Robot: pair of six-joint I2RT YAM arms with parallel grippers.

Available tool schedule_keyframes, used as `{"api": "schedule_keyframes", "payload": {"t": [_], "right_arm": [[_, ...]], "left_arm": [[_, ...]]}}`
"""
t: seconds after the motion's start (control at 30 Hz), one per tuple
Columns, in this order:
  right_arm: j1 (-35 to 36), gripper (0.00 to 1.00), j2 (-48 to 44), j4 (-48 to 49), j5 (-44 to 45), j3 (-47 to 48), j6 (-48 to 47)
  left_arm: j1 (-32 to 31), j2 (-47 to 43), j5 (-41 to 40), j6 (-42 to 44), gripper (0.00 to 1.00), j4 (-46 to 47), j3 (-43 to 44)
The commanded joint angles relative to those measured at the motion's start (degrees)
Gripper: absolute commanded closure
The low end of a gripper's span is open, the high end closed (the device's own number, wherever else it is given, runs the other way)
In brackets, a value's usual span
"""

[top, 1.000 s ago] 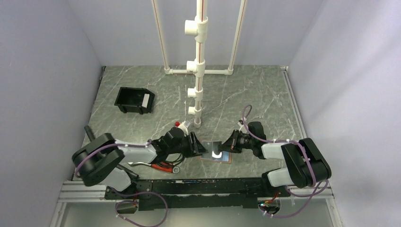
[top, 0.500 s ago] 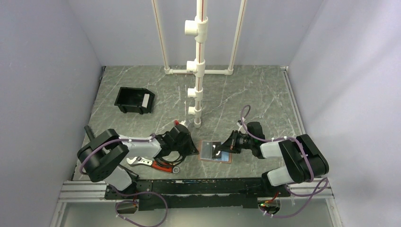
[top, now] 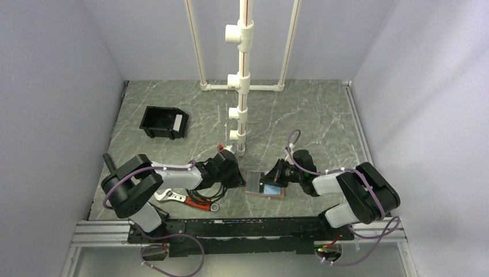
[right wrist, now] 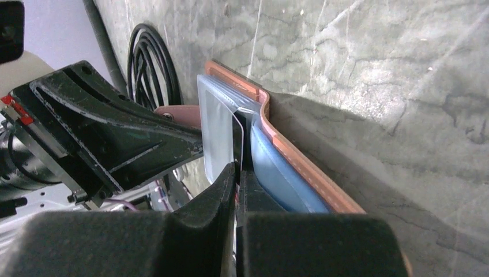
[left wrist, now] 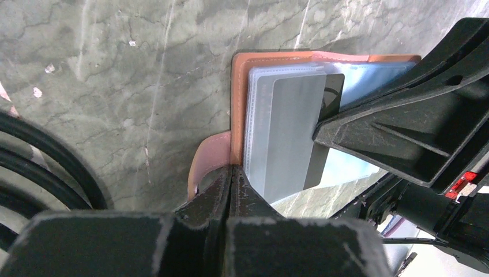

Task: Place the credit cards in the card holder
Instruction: Insert the credit card into the card holder.

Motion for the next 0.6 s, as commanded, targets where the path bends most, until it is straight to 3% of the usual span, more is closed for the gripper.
{"api": "schedule_keyframes", "payload": {"t": [0.0,0.17,0.4,0.57], "right_arm": [[4.01,0.96,0.56,1.7,8.0,1.45,2.52],[6.19,0.95,0.84,-0.74,9.88,3.14,2.98],[6.23,0.59,-8.08,-26.65,15.79,8.27,-8.7],[6.23,0.5,-12.81,-38.22,17.23,11.63,-15.2]], "left_arm": [[-1.79,2.17,-0.61,-1.11,0.97,1.18,-0.48],[-1.99,2.21,0.4,-1.98,0.97,2.64,-1.19],[-1.99,-0.3,-1.65,-1.08,0.97,-0.99,-1.53],[-1.98,-0.54,-1.72,-1.17,0.97,-0.75,-1.99]]}}
